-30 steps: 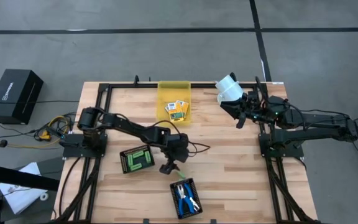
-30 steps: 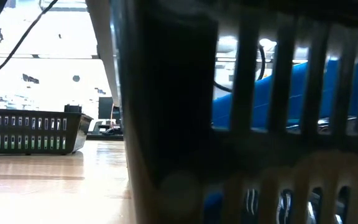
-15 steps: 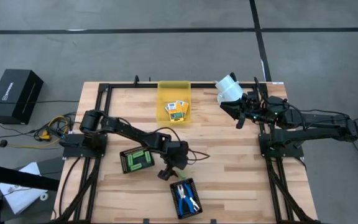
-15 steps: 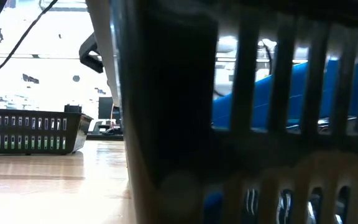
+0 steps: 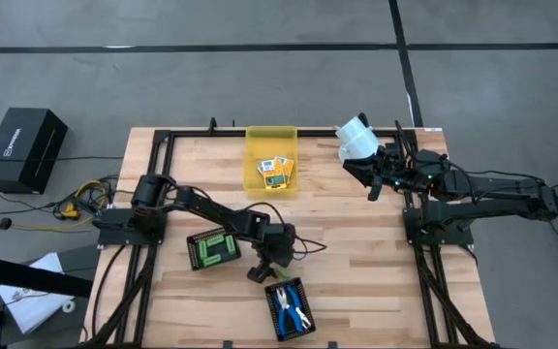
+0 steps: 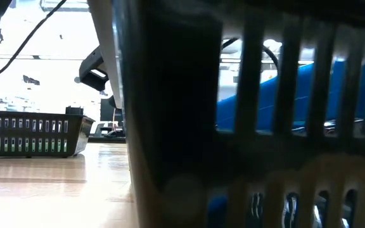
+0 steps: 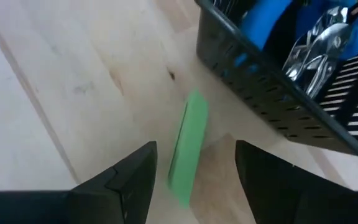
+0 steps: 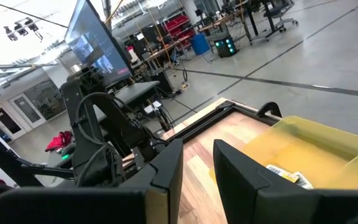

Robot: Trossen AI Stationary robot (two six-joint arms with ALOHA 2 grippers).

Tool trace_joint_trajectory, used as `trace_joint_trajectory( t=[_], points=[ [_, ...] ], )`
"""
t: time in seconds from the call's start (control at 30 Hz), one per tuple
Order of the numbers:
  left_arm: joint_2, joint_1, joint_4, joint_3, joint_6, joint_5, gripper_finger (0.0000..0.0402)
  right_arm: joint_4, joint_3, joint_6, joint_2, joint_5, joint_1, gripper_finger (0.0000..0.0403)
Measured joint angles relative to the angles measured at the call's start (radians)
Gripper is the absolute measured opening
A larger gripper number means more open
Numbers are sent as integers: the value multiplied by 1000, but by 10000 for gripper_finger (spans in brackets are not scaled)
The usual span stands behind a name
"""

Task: Pick & Place School Supplies
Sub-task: Put the green eraser into the left black bin

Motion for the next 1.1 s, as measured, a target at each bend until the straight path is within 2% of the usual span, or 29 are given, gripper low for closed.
trace_joint_trajectory(
  t=[0.13, 0.33, 0.4, 0.53, 0.63, 0.83, 1.1],
  points=[
    [0, 3, 1, 0, 0, -20, 179, 0, 0, -3, 0, 0, 0, 82],
    [0, 4, 9, -12, -13, -27, 47, -1, 0, -8, 0, 0, -1, 82],
    [-2, 4, 18, -18, -31, -20, 21, -1, 0, -8, 0, 0, -1, 82],
    [-3, 5, 25, -26, -57, -8, 30, -1, 0, -11, 0, 0, -1, 82],
    [-4, 11, 22, -27, -92, -21, 21, -1, 0, -11, 0, 0, -2, 82],
    [-36, 87, 55, -31, -281, -52, 20, 1, 0, -11, 0, 0, -2, 82],
    [-219, 212, 99, -29, -441, -148, 20, 9, 0, -27, 0, 0, -11, 82]
  ],
)
